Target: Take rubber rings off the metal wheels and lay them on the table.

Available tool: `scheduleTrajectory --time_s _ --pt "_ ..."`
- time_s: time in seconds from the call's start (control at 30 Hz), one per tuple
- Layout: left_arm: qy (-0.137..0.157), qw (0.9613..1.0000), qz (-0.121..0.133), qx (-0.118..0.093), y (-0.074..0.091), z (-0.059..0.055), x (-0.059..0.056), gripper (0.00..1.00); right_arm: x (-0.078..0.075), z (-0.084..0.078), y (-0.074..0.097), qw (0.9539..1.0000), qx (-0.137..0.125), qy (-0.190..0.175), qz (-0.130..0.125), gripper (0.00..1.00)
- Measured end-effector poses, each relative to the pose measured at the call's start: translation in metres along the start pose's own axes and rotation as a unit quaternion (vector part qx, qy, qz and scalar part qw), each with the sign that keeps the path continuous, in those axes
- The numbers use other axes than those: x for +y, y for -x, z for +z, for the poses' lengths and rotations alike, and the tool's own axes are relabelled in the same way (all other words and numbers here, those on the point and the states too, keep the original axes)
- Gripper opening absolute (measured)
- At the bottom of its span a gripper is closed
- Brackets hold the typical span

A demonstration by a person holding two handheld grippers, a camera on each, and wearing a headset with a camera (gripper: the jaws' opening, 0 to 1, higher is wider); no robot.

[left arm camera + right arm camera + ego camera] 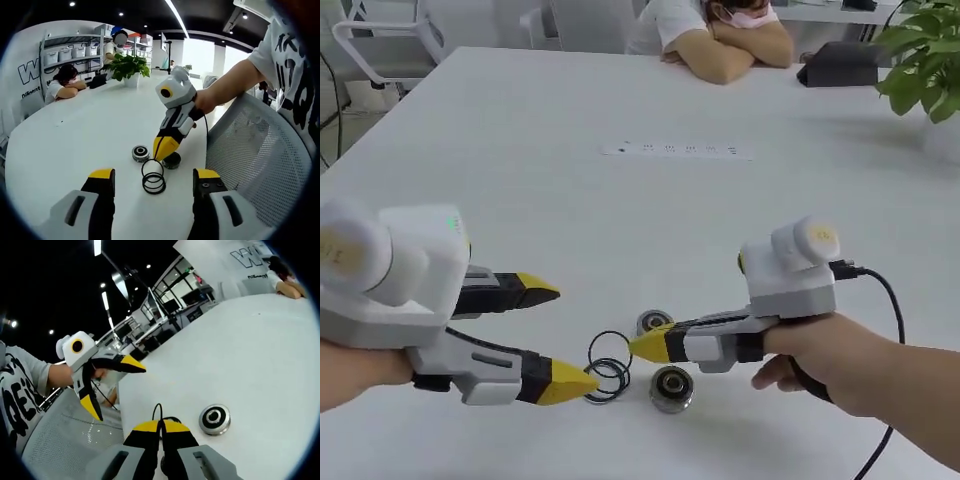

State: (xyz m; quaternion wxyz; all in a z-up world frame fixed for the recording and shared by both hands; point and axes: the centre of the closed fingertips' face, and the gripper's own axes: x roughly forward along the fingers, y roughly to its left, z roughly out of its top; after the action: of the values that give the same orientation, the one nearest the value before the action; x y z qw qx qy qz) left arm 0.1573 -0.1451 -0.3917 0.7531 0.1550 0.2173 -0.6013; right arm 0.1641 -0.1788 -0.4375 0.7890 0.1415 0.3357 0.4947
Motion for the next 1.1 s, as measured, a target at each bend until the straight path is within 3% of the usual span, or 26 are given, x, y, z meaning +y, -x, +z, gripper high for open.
scheduleTrajectory --time_s 0.33,0.7,1.1 --pt "0.005 0.9999 0.009 0.000 0.007 -0.005 0.005 0.61 0.003 -0.010 -0.014 0.9995 0.030 0.005 0.007 0.00" --pt "0.010 0.9999 0.010 0.004 0.008 -0.010 0.006 0.61 -0.003 -0.017 -0.019 0.9987 0.049 0.012 -0.008 0.00" --pt "0.010 0.9999 0.009 0.009 0.007 -0.013 0.008 0.61 -0.008 -0.018 -0.018 0.9980 0.053 0.029 -0.021 0.07"
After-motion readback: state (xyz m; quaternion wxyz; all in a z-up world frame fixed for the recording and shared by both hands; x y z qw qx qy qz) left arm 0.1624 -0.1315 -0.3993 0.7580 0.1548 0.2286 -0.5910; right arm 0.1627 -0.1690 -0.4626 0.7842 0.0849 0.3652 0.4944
